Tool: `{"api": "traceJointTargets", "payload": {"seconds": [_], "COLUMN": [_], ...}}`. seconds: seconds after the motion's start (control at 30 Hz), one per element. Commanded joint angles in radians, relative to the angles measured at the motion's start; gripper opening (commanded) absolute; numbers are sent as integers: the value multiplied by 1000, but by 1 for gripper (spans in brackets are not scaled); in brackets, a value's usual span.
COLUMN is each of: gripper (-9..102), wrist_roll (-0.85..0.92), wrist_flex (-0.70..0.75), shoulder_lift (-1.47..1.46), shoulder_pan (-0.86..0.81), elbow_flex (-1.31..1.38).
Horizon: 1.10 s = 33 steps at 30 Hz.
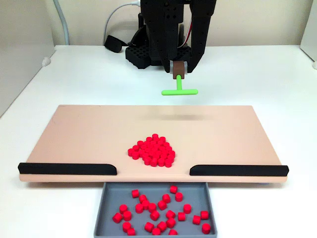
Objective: Gather the bottom side granules
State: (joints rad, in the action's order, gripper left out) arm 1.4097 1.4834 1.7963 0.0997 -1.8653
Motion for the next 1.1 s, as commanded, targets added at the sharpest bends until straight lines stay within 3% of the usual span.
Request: {"api": "traceJointTargets", "payload": {"seconds": [0.0, 1.07], "gripper": [0, 0], "wrist_roll": [17, 37], "wrist_flex": [3, 3], "shoulder_lift": [5, 25], "shoulder_pan": [2, -28], "elbow_flex": [21, 21]}}
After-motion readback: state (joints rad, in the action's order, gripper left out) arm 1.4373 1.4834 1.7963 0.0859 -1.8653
